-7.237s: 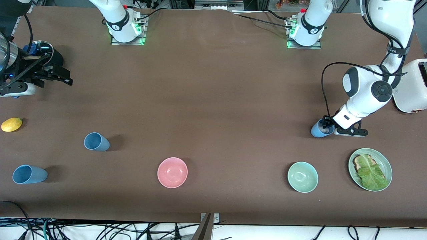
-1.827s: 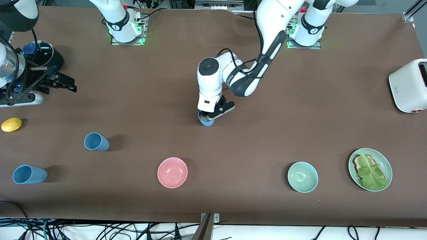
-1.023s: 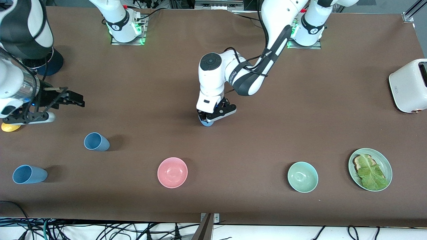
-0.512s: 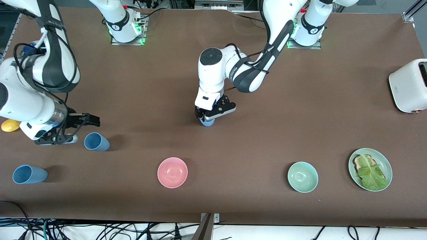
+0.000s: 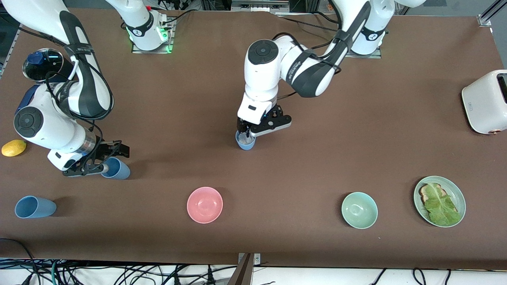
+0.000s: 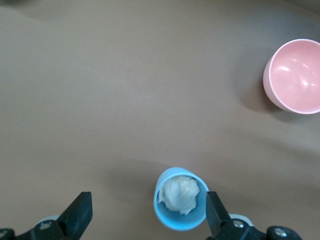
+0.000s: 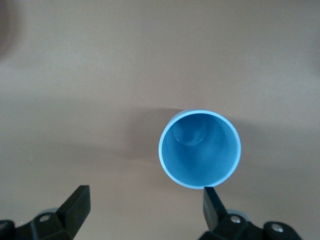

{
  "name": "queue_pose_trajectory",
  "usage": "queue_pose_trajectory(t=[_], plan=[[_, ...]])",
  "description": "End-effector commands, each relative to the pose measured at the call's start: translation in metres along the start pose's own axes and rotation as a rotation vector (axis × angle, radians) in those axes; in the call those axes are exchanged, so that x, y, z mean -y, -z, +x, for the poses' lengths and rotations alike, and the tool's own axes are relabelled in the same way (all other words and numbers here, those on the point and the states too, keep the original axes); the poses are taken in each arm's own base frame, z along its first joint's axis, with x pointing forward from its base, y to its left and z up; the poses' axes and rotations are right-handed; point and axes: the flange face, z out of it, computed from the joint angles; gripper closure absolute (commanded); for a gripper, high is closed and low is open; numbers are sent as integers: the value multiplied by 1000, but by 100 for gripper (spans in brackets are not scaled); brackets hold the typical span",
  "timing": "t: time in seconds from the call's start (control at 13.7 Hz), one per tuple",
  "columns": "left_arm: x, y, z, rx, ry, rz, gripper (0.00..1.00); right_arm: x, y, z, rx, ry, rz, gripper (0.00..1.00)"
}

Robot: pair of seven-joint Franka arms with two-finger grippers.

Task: Stack blue cups with both arms
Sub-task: 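Grasp the blue cup with the right gripper while the left gripper withdraws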

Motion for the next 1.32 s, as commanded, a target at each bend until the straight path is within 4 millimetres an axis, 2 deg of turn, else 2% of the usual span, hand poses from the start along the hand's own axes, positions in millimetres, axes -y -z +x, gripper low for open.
queue_pose_trajectory(t=[0.0,0.15,0.29,0.58,0.88,1.1,1.24], plan=[[5,48,17,48,-52,29,0,-3,-13,2,-15,16,-4,0],[9,63,19,83,-79,60,0,-4,-13,5,-26,23,-11,1],[29,89,46,85,-115,51,0,-6,-24,7,-36,26,-19,2],[83,131,101,104,-209,30,0,-3,-25,12,-41,30,-20,6],[146,168,146,113,-299,44,0,-5,-37,17,-33,40,-33,15],[208,190,186,126,-419,48,0,-7,-44,17,-27,38,-32,25],[242,204,207,110,-444,43,0,-7,-47,18,-32,38,-32,31]])
